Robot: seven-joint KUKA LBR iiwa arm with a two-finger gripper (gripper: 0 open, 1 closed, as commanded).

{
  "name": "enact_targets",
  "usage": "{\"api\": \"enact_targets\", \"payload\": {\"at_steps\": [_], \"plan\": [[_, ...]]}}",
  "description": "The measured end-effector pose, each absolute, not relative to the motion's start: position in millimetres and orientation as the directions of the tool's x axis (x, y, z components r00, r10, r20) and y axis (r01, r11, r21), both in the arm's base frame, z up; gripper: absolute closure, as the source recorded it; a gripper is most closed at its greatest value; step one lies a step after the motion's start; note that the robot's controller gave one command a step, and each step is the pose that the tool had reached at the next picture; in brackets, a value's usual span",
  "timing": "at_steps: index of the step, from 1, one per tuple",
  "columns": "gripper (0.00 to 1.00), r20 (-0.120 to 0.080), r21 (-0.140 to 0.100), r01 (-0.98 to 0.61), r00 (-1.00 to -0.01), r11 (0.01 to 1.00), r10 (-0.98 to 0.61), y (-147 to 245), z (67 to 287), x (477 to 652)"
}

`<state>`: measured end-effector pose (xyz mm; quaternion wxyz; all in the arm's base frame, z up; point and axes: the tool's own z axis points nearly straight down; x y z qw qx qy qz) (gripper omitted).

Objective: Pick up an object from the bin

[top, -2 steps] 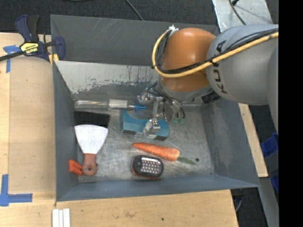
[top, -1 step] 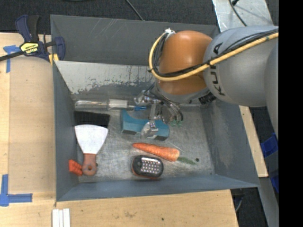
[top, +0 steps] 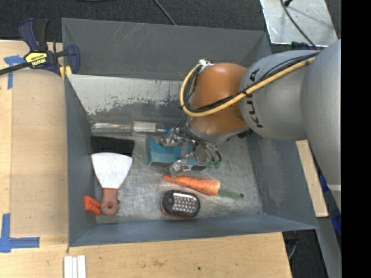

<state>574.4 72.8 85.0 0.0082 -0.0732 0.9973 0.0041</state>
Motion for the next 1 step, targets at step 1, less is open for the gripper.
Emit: {"api": "enact_targets", "payload": {"at_steps": [1], "plan": [[1.00, -0.017, 0.007, -0.146, -0.989, 0.989, -0.146, 72.8, 85.0, 574.4]]}}
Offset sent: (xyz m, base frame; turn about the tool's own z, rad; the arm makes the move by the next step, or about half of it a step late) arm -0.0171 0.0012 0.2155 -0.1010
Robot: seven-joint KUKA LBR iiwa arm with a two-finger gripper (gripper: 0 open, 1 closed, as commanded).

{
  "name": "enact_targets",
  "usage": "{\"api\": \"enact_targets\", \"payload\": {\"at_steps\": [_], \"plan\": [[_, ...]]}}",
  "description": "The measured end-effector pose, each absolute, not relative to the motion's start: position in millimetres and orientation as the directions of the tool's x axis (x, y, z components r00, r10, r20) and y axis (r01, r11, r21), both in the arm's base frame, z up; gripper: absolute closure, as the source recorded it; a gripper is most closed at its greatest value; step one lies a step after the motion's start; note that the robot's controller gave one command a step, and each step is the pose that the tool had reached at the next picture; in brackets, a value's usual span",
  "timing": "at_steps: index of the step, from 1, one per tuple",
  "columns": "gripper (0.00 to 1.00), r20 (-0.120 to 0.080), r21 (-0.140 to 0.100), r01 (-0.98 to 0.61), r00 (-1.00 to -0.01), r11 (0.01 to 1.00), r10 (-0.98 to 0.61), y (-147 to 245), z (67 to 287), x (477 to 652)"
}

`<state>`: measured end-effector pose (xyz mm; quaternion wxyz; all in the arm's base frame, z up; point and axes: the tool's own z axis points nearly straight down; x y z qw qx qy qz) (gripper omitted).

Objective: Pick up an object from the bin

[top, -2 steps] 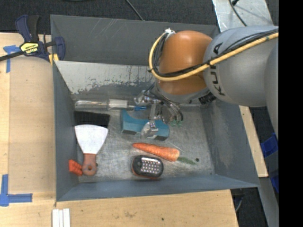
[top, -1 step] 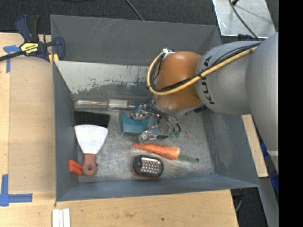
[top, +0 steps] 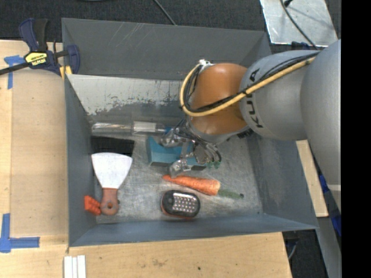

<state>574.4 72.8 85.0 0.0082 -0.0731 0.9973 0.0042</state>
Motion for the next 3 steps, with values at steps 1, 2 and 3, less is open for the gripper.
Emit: {"api": "enact_targets", "payload": {"at_steps": [1, 2, 3], "plan": [[1.00, 0.006, 0.001, -0.172, -0.985, 0.985, -0.172, 69.7, 123.6, 562.2], [1.00, 0.000, 0.000, 0.005, -1.000, 1.000, 0.005, 82.4, 149.2, 585.5], [1.00, 0.006, -0.001, -0.115, -0.993, 0.993, -0.115, 70.4, 356.5, 599.2]]}}
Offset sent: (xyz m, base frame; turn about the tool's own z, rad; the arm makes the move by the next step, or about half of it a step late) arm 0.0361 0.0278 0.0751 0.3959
